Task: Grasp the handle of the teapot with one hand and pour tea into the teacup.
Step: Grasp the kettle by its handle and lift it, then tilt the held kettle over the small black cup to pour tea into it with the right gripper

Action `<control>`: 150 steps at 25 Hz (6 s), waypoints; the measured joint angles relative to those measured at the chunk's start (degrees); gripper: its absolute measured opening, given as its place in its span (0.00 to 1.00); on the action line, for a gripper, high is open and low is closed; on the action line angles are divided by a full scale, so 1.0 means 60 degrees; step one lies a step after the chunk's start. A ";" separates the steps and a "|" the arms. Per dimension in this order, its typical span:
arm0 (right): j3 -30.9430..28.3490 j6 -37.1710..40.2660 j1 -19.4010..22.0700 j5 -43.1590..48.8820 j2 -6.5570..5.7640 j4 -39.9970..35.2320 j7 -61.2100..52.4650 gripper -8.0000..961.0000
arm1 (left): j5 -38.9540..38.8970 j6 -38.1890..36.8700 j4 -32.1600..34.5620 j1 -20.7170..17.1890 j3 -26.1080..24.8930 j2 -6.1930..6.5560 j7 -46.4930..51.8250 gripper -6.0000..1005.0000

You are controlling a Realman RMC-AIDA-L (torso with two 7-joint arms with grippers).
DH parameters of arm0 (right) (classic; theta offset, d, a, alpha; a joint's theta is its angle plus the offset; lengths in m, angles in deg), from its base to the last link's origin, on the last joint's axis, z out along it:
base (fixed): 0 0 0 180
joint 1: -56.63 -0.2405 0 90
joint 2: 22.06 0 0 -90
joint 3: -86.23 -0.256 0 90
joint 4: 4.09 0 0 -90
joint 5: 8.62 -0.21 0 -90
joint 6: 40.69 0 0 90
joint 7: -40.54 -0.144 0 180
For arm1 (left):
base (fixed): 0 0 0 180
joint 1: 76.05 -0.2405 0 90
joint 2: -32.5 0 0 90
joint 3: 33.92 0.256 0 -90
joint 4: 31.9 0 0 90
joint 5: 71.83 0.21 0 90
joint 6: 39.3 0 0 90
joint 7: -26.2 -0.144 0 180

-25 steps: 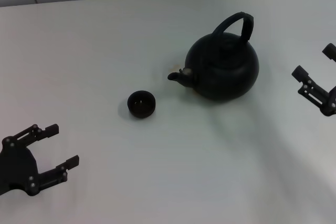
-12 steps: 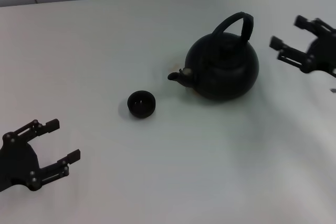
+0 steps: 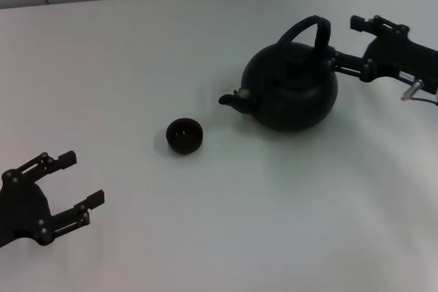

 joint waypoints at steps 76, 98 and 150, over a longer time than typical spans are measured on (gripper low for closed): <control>0.2435 -0.1485 -0.1964 -0.1409 0.0144 0.0342 0.0347 0.09 | -0.0259 -0.0057 -0.0131 0.0030 0.0000 -0.0005 0.0177 0.79; 0.3169 -0.1308 -0.1945 -0.1856 0.0158 0.0058 0.2552 0.09 | -0.0270 -0.0020 -0.0131 0.0059 0.0000 0.0020 0.0291 0.79; 0.5425 -0.1554 -0.1699 -0.3377 0.0177 -0.0496 0.4224 0.12 | -0.0365 0.0003 -0.0146 0.0153 -0.0089 -0.0008 0.0487 0.79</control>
